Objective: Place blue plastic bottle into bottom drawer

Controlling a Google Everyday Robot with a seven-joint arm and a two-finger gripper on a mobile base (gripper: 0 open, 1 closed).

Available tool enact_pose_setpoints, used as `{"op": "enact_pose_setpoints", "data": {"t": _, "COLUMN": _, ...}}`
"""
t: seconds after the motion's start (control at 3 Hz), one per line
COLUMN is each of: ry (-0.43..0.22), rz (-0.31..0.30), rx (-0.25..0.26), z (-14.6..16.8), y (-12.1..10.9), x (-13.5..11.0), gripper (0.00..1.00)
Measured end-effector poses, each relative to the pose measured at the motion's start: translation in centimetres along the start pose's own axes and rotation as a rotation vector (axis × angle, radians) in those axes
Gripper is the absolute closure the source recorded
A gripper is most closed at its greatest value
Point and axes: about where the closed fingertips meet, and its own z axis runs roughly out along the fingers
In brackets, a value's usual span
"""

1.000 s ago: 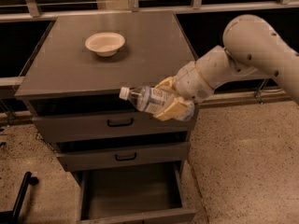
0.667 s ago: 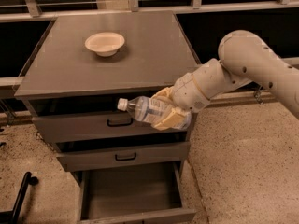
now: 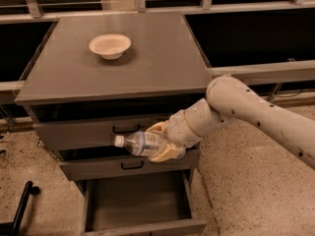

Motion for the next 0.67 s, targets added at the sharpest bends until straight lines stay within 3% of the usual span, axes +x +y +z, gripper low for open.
{"op": "enact_pose_setpoints", "data": {"t": 0.67, "ry": 0.131, "rz": 0.01, "rx": -0.031, "z": 7.9, "y": 2.1, "x": 6.4, "gripper": 1.0}}
